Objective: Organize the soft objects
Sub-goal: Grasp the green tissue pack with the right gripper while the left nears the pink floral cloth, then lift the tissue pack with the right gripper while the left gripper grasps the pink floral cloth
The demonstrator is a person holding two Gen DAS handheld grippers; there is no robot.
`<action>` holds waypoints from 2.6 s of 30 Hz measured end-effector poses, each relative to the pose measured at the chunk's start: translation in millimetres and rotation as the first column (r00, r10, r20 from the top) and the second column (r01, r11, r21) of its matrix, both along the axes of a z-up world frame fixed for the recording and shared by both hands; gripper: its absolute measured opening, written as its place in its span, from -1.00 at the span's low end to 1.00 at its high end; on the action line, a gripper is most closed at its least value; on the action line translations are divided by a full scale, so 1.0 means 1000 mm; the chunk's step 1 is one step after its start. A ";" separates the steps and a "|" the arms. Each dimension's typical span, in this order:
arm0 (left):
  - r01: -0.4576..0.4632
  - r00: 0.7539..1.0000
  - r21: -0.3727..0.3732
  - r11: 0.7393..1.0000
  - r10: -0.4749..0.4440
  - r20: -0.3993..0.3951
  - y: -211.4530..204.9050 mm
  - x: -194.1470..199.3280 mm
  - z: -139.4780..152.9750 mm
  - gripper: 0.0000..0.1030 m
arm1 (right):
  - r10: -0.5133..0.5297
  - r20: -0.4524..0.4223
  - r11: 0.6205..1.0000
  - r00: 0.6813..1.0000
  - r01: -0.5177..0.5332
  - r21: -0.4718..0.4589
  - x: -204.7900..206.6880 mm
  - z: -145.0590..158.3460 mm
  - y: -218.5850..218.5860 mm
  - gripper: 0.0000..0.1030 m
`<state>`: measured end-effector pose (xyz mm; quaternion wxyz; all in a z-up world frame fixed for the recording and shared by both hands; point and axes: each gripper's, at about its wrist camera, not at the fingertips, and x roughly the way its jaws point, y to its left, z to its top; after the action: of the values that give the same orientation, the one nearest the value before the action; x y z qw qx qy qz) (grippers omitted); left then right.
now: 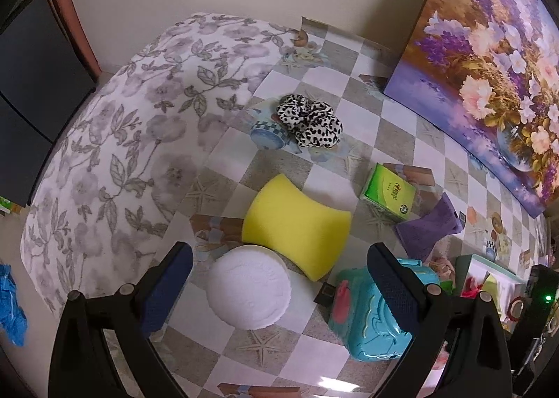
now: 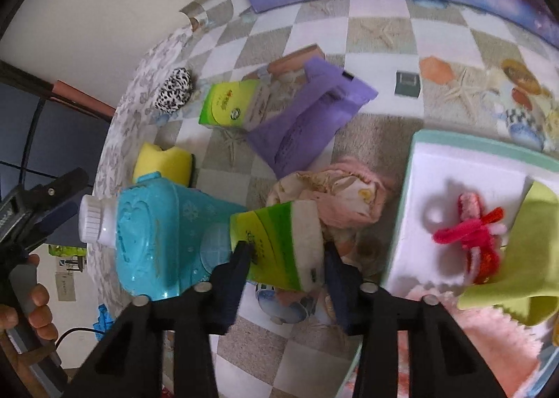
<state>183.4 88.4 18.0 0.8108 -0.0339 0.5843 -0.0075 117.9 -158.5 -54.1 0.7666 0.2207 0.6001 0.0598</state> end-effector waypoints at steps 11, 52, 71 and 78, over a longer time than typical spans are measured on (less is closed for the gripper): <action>0.000 1.000 0.011 1.000 0.000 0.016 -0.003 -0.006 0.010 0.94 | -0.026 0.033 0.999 0.999 0.026 0.019 -0.006 0.012 -0.022 -0.40; 0.284 0.959 0.048 0.958 -0.283 -0.017 -0.201 -0.052 -0.037 0.31 | -0.312 0.238 0.947 0.920 0.320 0.007 -0.084 0.105 -0.164 -0.52; 0.343 0.938 0.069 0.937 -0.338 -0.075 -0.216 -0.053 -0.070 -0.30 | -0.312 0.210 0.948 0.927 0.319 0.003 -0.079 0.093 -0.167 -0.52; 0.351 0.934 0.081 0.933 -0.343 -0.095 -0.219 -0.053 -0.083 -0.52 | -0.313 0.199 0.948 0.929 0.319 0.000 -0.079 0.090 -0.167 -0.52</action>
<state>130.1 -130.3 -65.2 0.7735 0.1089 0.6126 -0.1209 38.5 -325.9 36.1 0.8251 0.2952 0.4789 -0.0524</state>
